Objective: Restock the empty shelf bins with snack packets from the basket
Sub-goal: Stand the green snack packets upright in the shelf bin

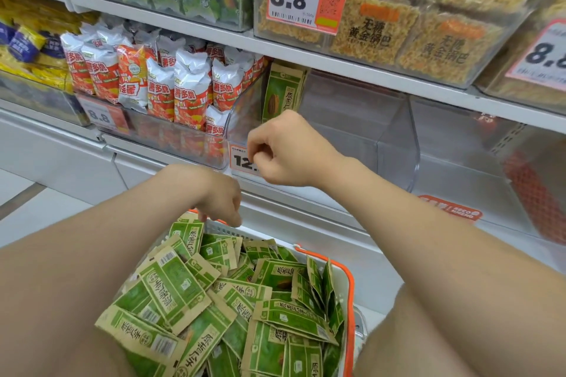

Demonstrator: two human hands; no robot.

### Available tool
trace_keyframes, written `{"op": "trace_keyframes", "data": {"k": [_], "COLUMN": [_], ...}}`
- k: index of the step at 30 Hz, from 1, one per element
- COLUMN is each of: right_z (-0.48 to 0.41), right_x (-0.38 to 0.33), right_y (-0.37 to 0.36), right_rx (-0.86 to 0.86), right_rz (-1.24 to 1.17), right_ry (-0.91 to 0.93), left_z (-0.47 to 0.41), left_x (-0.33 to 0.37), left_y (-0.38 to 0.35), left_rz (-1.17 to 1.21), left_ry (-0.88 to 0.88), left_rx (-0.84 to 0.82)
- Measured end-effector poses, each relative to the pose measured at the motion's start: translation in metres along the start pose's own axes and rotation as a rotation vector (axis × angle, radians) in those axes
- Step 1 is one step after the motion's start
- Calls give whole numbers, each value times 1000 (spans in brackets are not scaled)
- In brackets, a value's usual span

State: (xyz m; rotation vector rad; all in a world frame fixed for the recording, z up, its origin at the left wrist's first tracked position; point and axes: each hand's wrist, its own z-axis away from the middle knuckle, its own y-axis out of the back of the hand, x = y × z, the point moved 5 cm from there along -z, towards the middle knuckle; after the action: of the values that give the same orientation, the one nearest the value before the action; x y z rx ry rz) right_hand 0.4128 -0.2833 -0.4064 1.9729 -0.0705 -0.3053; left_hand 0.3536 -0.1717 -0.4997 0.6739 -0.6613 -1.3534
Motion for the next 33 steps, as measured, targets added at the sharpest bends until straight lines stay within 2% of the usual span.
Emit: {"op": "trace_keyframes", "data": {"k": [3, 7, 9, 12, 15, 22, 29, 33], "right_z": [17, 61, 83, 105, 121, 152, 133, 105], "right_x": [-7, 7, 6, -11, -32, -52, -27, -1], "right_y": [-24, -84, -106, -133, -155, -175, -160, -134], "right_rx": [-265, -866, -1080, -1230, -1267, -1227, -1150, -1052], "right_rz": [-57, -115, -7, 193, 196, 332, 210, 50], "right_ry": [-60, -287, -239, -68, 46, 85, -177, -375], "left_z": [-2, -11, -17, -25, -25, -21, -15, -13], "left_x": [3, 14, 21, 37, 55, 73, 73, 56], "left_y": [-7, -17, -23, -33, -37, -35, -26, -22], "left_rz": [-29, -108, -158, -214, -281, -313, -241, -170], "left_ry": [3, -13, -33, -59, -93, -131, -137, -50], "left_rx": [-20, -41, -45, -58, -62, -44, -6, 18]}}
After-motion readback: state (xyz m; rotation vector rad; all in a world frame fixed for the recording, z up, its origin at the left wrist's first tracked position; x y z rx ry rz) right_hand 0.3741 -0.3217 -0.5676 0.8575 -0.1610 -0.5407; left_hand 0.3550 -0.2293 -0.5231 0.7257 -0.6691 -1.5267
